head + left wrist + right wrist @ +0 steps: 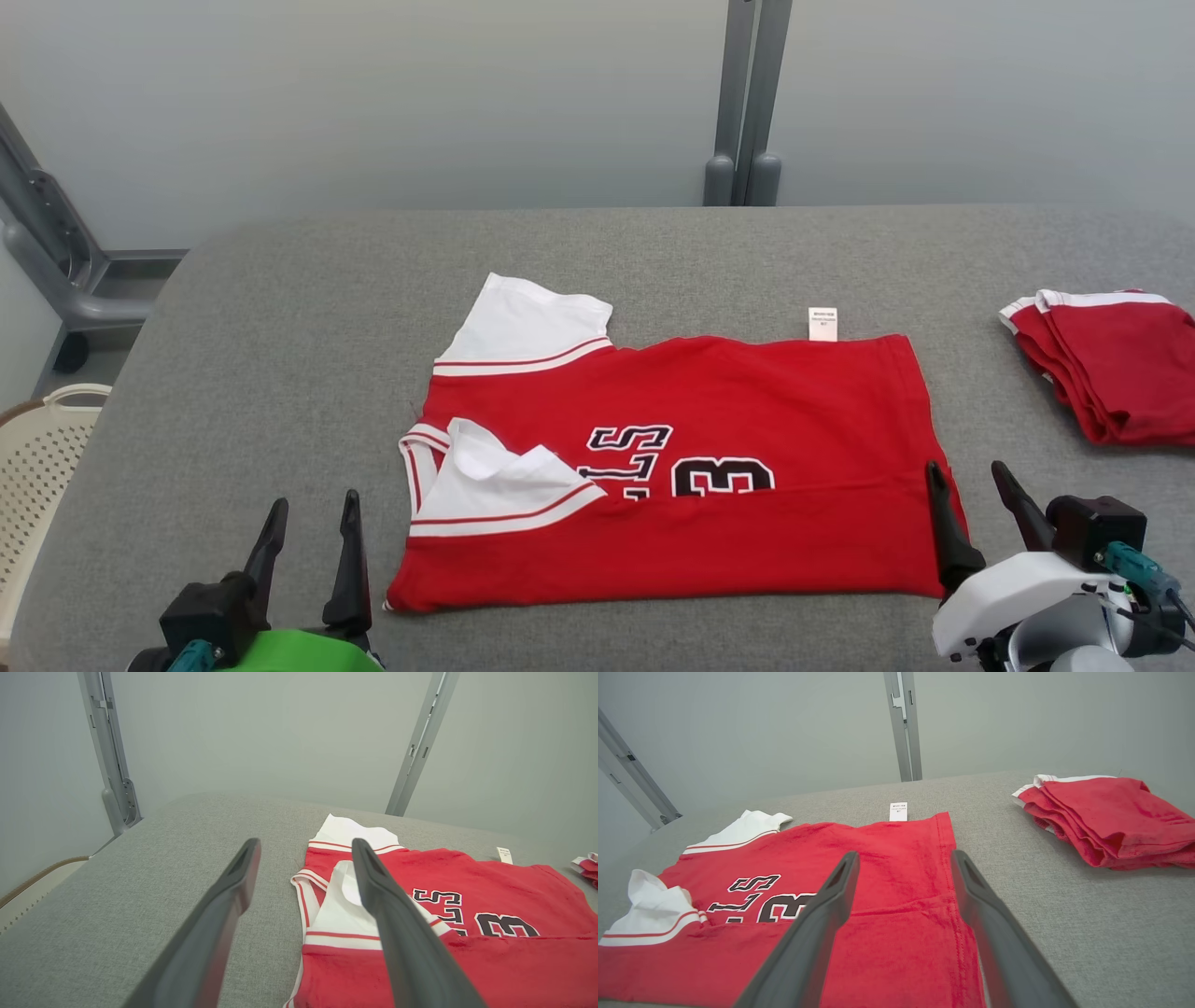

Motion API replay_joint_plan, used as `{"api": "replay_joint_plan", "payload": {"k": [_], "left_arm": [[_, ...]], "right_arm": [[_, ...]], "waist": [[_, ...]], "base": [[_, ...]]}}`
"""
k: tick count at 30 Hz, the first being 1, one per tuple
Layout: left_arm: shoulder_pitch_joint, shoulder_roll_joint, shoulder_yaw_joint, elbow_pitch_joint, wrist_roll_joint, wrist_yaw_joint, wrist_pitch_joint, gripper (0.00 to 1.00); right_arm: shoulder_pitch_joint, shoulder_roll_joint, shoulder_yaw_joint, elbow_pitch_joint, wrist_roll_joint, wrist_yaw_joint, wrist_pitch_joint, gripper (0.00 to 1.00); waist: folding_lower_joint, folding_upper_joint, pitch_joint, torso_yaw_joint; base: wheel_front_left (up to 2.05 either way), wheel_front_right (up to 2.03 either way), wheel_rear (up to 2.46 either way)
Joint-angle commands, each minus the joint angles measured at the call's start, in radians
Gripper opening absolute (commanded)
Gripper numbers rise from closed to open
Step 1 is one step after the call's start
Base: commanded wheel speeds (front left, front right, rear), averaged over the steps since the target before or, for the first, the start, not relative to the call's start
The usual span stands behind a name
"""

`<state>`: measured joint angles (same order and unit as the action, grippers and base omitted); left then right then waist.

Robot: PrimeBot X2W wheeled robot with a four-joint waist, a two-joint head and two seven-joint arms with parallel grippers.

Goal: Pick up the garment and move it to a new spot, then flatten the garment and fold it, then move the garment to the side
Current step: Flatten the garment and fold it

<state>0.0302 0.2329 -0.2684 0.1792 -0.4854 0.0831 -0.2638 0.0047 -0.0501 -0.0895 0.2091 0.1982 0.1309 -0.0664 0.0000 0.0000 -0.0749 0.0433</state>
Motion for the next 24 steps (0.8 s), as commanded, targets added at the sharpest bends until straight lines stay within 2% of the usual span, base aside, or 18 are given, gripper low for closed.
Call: {"api": "replay_joint_plan", "payload": {"k": [1,12,18,24], "left_arm": [[0.016,0.005,0.005,0.005,0.009,-0.007,-0.001,1.0],[0.049,0.038,-0.013,0.056,0.041,-0.023,0.001,1.0],[0.056,0.047,-0.029,0.085,0.048,-0.03,0.002,1.0],[0.049,0.047,-0.031,0.097,0.039,-0.032,0.005,1.0]], "right_arm": [[-0.006,-0.002,0.005,0.007,-0.011,-0.001,-0.02,1.0],[-0.028,-0.001,0.075,0.077,-0.011,0.0,-0.111,1.0],[-0.026,-0.002,0.091,0.106,-0.064,-0.001,-0.12,1.0],[-0.033,-0.002,0.09,0.124,-0.039,-0.001,-0.113,1.0]], "waist": [[0.0,0.0,-0.01,0.0],[0.0,0.0,-0.045,0.006],[0.0,0.0,-0.054,0.008],[0.0,0.0,-0.047,0.001]], "base": [[0.0,0.0,0.0],[0.0,0.0,0.0],[0.0,0.0,0.0],[0.0,0.0,0.0]]}}
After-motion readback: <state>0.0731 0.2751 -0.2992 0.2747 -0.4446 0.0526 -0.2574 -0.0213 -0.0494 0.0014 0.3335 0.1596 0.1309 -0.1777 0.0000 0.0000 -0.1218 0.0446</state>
